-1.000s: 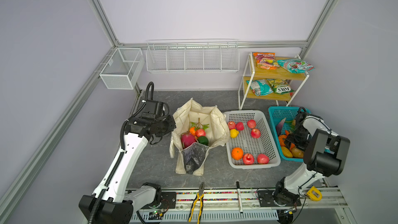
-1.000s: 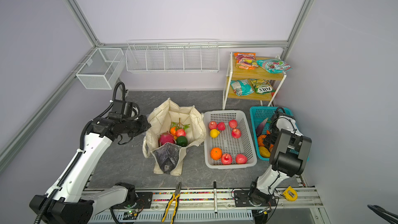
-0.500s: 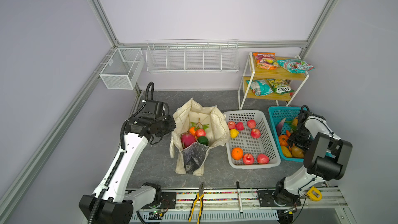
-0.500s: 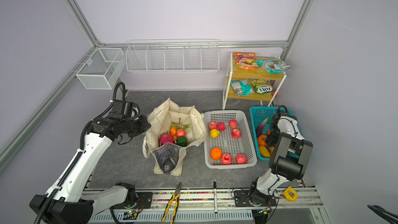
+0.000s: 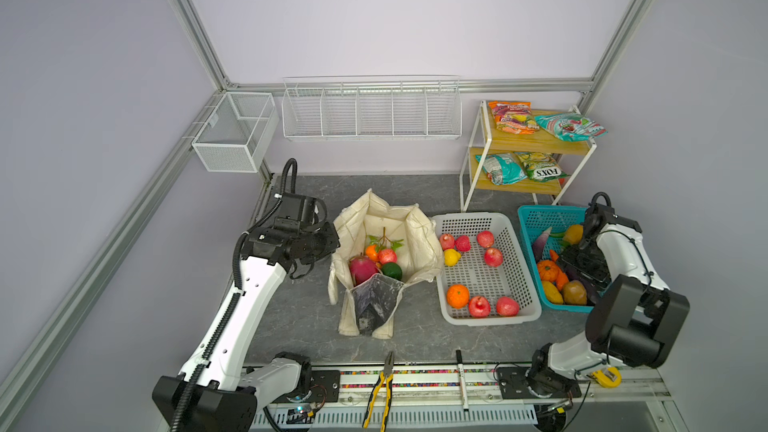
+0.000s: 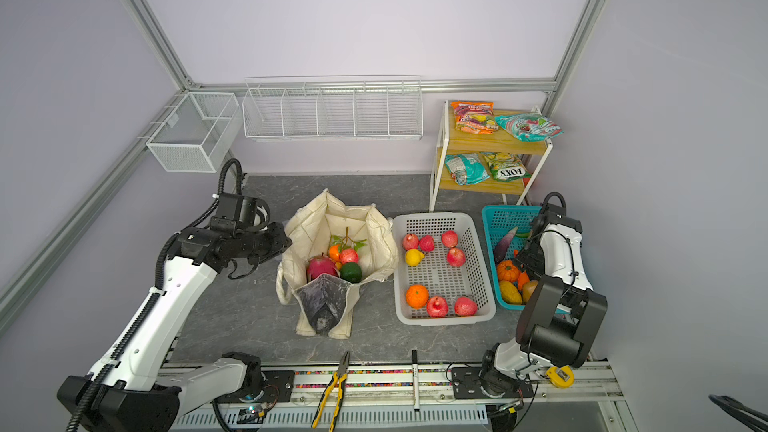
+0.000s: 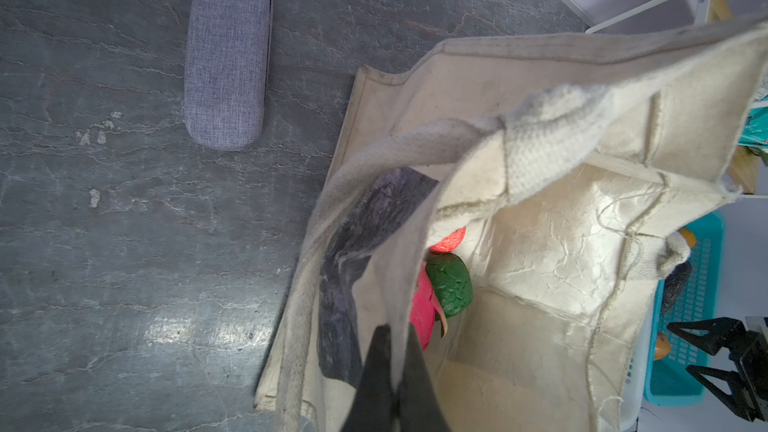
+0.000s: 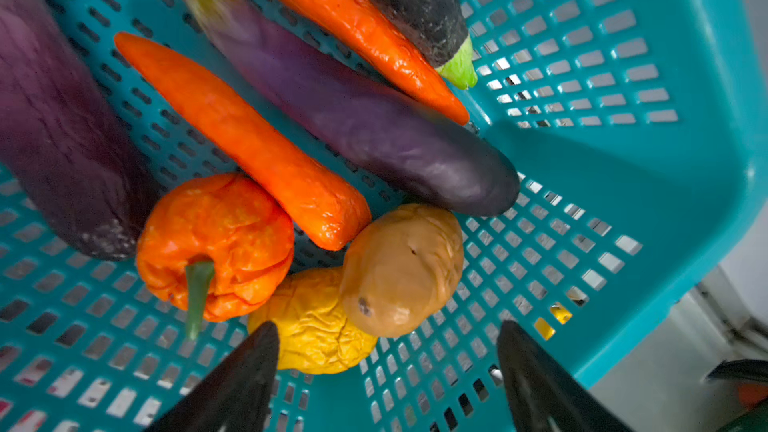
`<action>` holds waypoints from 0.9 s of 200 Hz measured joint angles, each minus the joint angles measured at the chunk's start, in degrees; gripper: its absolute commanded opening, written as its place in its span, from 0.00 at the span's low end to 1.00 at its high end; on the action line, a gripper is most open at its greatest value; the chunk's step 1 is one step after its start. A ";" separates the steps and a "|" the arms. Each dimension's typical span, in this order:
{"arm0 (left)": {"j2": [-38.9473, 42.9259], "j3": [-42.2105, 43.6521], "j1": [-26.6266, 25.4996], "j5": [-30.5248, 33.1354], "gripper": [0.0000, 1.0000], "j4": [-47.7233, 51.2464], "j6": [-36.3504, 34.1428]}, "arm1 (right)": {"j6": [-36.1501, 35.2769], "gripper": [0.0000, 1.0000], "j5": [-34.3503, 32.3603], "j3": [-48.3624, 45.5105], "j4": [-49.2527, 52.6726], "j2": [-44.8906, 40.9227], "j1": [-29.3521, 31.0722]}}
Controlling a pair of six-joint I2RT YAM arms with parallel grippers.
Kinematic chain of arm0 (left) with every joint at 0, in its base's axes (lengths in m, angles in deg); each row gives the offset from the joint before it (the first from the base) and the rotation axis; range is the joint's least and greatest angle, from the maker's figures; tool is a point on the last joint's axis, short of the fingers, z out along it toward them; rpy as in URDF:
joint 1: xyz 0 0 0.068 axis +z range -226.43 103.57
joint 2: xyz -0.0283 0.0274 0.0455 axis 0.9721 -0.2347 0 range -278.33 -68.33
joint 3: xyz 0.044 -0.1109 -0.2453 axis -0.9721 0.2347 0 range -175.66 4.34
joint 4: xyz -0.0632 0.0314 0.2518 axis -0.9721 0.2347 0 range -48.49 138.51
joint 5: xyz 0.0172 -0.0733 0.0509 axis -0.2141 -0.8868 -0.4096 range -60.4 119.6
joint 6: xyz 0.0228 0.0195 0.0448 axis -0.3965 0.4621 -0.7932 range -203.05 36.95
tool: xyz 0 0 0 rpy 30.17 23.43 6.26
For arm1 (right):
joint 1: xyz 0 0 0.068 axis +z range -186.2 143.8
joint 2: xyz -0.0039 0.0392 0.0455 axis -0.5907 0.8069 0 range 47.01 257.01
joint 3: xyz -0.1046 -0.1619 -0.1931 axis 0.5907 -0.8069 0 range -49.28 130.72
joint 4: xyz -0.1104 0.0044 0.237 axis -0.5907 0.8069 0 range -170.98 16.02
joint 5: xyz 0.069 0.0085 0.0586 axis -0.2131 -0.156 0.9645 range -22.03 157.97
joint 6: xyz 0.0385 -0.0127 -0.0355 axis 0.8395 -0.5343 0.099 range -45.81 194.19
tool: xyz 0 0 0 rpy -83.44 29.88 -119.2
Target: Place the food into the grocery bag and tie it
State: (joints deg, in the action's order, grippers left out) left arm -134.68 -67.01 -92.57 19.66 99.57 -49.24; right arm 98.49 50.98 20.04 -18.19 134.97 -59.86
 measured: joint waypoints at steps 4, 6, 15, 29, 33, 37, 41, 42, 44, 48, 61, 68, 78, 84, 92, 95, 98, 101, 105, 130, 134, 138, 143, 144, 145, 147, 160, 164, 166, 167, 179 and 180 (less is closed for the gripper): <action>0.07 0.11 0.00 0.00 0.00 -0.04 0.00 | -0.39 0.98 -0.07 0.00 0.02 0.00 0.00; 0.09 0.15 0.00 0.00 0.00 -0.07 0.00 | -0.17 0.99 -0.09 0.00 0.02 0.02 0.00; 0.28 0.37 0.00 0.00 0.00 -0.20 0.00 | -0.20 0.99 -0.07 -0.09 -0.02 0.04 0.00; 0.57 0.57 0.00 0.00 0.00 -0.28 0.00 | -0.20 0.95 -0.13 -0.44 -0.04 0.15 0.00; 0.70 0.61 0.00 0.02 0.00 -0.35 0.00 | -0.24 0.93 -0.13 -0.59 -0.09 0.24 0.00; 0.76 0.66 0.00 0.02 0.00 -0.37 0.00 | -0.22 0.89 -0.15 -0.74 -0.09 0.28 0.00; 0.92 0.70 0.00 0.02 0.00 -0.37 0.02 | -0.20 0.89 -0.20 -0.94 -0.07 0.48 0.00; 0.94 0.72 0.00 0.02 0.00 -0.39 0.00 | -0.09 0.89 -0.24 -0.98 -0.09 0.48 0.00; 0.98 0.74 0.00 0.02 0.00 -0.39 0.00 | -0.24 0.89 -0.24 -1.07 -0.11 0.55 0.00; 1.14 0.81 0.00 0.02 0.00 -0.37 0.02 | -0.20 0.89 -0.31 -1.27 -0.17 0.74 -0.02; 1.55 0.94 0.00 0.04 0.00 -0.37 0.02 | -0.33 0.89 -0.37 -1.86 -0.44 1.51 -0.22; 1.73 1.03 0.00 0.04 0.00 -0.37 0.02 | -0.33 0.89 -0.37 -2.16 -0.59 1.97 -0.31; 2.03 1.18 0.00 0.07 0.00 -0.35 0.07 | -0.33 0.89 -0.50 -2.60 -0.90 2.91 -0.48; 2.16 1.20 0.00 0.07 0.00 -0.35 0.09 | -0.33 0.89 -0.52 -2.86 -1.09 3.56 -0.61; 2.27 1.20 0.00 0.07 0.00 -0.37 0.13 | -0.33 0.89 -0.55 -3.10 -1.36 4.24 -0.76; 2.29 1.20 0.00 0.07 0.00 -0.37 0.17 | -0.33 0.89 -0.57 -3.23 -1.49 4.59 -0.87; 2.32 1.20 0.00 0.09 0.00 -0.33 0.20 | -0.33 0.89 -0.57 -3.30 -1.53 4.79 -0.92; 2.34 1.20 0.00 0.09 0.00 -0.35 0.20 | -0.33 0.89 -0.57 -3.37 -1.62 5.01 -0.98; 2.36 1.20 0.00 0.11 0.00 -0.35 0.20 | -0.33 0.89 -0.59 -3.45 -1.75 5.20 -1.05; 2.36 1.20 0.00 0.26 0.00 -0.35 0.22 | -0.33 0.90 -0.74 -3.50 -2.45 6.08 -1.38; 2.36 1.20 0.00 0.26 0.00 -0.33 0.22 | -0.35 0.90 -0.76 -3.50 -2.49 6.12 -1.40; 2.34 1.20 0.00 0.26 0.00 -0.35 0.22 | -0.33 0.91 -0.76 -3.50 -2.60 6.19 -1.44; 2.34 1.20 0.00 0.26 0.00 -0.35 0.22 | -0.35 0.92 -0.81 -3.50 -2.67 6.27 -1.49; 2.34 1.20 0.00 0.26 0.00 -0.35 0.20 | -0.35 0.92 -0.81 -3.50 -2.69 6.29 -1.51; 2.34 1.20 0.00 0.26 0.00 -0.35 0.22 | -0.33 0.93 -0.79 -3.50 -2.73 6.34 -1.51; 2.34 1.20 0.00 0.26 0.00 -0.35 0.20 | -0.37 0.93 -0.81 -3.50 -2.75 6.36 -1.51; 2.32 1.20 0.00 0.26 0.00 -0.35 0.20 | -0.44 0.98 -0.96 -3.50 -2.95 6.73 -1.73; 2.32 1.20 0.00 0.26 0.00 -0.35 0.20 | -0.35 1.00 -0.94 -3.50 -3.04 6.84 -1.84; 2.29 1.20 0.00 0.26 0.00 -0.35 0.20 | -0.44 0.99 -0.94 -3.50 -3.04 6.88 -1.88; 2.29 1.20 0.00 0.26 0.00 -0.35 0.20 | -0.52 0.99 -0.96 -3.50 -3.08 6.91 -1.92; 2.25 1.20 0.00 0.26 0.00 -0.33 0.20 | -0.52 0.96 -0.96 -3.50 -3.21 7.15 -2.27; 2.25 1.20 0.00 0.26 0.00 -0.35 0.20 | -0.50 0.95 -0.94 -3.50 -3.26 7.15 -2.29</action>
State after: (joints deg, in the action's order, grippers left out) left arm -132.43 -65.81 -92.57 19.92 99.22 -49.05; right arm 97.99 50.04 16.54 -21.45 142.12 -62.16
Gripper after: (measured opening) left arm 0.048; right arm 0.981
